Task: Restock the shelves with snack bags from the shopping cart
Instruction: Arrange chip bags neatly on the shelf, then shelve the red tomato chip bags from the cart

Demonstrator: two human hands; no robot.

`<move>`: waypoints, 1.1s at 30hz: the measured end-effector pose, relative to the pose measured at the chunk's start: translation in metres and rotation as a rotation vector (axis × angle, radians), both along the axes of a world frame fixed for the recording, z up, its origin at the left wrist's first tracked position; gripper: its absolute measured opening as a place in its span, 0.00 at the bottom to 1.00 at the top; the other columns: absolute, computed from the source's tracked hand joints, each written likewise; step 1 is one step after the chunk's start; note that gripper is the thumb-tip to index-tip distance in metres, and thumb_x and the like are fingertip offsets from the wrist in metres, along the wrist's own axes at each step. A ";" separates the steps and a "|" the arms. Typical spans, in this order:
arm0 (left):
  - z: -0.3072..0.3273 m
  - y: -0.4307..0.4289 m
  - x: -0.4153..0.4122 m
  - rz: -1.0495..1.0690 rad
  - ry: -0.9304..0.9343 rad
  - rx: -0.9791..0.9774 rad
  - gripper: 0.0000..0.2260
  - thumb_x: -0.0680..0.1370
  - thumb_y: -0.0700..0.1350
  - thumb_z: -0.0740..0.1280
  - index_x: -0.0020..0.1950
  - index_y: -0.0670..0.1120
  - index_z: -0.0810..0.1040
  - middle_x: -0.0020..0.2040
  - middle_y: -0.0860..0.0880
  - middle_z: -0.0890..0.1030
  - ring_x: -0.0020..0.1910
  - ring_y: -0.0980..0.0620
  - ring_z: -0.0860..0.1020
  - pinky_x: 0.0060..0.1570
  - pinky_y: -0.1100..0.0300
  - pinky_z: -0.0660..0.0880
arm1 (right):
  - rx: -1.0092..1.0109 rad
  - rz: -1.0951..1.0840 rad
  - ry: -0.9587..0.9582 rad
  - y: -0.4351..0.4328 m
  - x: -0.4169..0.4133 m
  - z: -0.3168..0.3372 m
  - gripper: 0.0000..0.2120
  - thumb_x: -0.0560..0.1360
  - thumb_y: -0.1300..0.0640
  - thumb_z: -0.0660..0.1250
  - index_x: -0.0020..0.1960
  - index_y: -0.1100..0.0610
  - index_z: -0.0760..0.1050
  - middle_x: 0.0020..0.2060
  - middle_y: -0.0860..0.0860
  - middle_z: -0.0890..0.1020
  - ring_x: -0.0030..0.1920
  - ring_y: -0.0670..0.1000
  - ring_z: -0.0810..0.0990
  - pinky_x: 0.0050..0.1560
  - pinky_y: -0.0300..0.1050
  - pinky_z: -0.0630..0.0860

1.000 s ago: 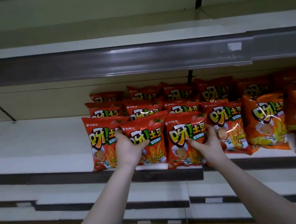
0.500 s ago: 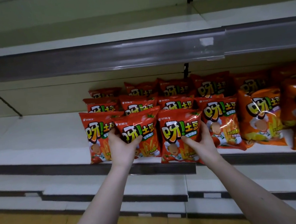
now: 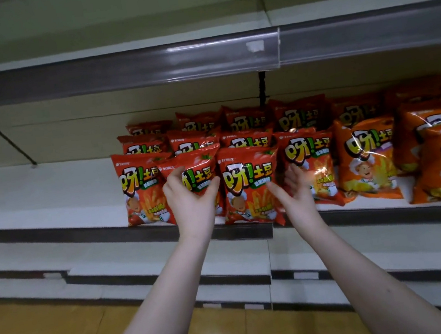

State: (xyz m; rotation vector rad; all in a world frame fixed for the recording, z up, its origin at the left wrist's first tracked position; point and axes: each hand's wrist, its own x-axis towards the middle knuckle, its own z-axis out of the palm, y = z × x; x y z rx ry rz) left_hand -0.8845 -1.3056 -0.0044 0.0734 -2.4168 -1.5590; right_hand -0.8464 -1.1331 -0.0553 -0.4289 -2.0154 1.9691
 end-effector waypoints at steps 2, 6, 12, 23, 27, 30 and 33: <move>0.003 0.012 0.007 -0.076 0.016 0.029 0.27 0.72 0.49 0.74 0.67 0.45 0.67 0.65 0.47 0.69 0.66 0.49 0.67 0.67 0.53 0.66 | -0.031 -0.058 0.019 0.002 0.013 0.005 0.31 0.77 0.53 0.65 0.75 0.54 0.56 0.71 0.50 0.65 0.70 0.47 0.65 0.66 0.42 0.66; 0.001 0.042 0.020 -0.270 0.008 0.068 0.26 0.73 0.50 0.73 0.67 0.46 0.68 0.64 0.49 0.70 0.65 0.51 0.69 0.65 0.57 0.66 | -0.038 -0.209 0.039 0.012 0.048 0.013 0.20 0.80 0.53 0.60 0.71 0.53 0.63 0.61 0.44 0.72 0.63 0.43 0.70 0.49 0.23 0.69; -0.002 0.107 0.063 -0.536 -0.036 0.142 0.21 0.74 0.50 0.72 0.63 0.50 0.70 0.63 0.52 0.72 0.65 0.53 0.70 0.66 0.56 0.68 | 0.019 -0.431 0.068 0.048 0.120 0.026 0.12 0.81 0.53 0.58 0.62 0.52 0.72 0.61 0.49 0.77 0.64 0.48 0.74 0.64 0.40 0.69; 0.015 0.272 0.263 -1.091 -0.045 0.175 0.17 0.74 0.51 0.72 0.61 0.50 0.74 0.63 0.49 0.75 0.62 0.53 0.73 0.65 0.50 0.71 | 0.112 -0.865 0.120 0.152 0.360 0.052 0.10 0.78 0.49 0.58 0.56 0.50 0.74 0.57 0.52 0.79 0.61 0.51 0.76 0.64 0.46 0.71; 0.023 0.329 0.374 -1.233 -0.067 0.189 0.15 0.75 0.48 0.71 0.60 0.53 0.73 0.63 0.48 0.74 0.60 0.54 0.73 0.62 0.57 0.70 | 0.124 -1.031 0.150 0.193 0.473 0.057 0.09 0.76 0.50 0.59 0.52 0.47 0.75 0.54 0.52 0.80 0.60 0.53 0.77 0.64 0.48 0.71; 0.022 0.363 0.449 -1.319 -0.127 0.238 0.15 0.75 0.48 0.72 0.59 0.53 0.74 0.62 0.48 0.75 0.60 0.53 0.74 0.63 0.52 0.72 | 0.074 -1.095 0.170 0.219 0.547 0.057 0.07 0.80 0.55 0.58 0.51 0.49 0.74 0.55 0.56 0.80 0.58 0.52 0.78 0.62 0.45 0.72; 0.019 0.387 0.510 -1.351 -0.179 0.256 0.17 0.74 0.46 0.72 0.61 0.47 0.75 0.62 0.48 0.76 0.61 0.51 0.74 0.64 0.54 0.71 | 0.054 -1.121 0.153 0.239 0.601 0.055 0.09 0.82 0.58 0.55 0.55 0.52 0.73 0.54 0.53 0.79 0.58 0.50 0.77 0.58 0.38 0.73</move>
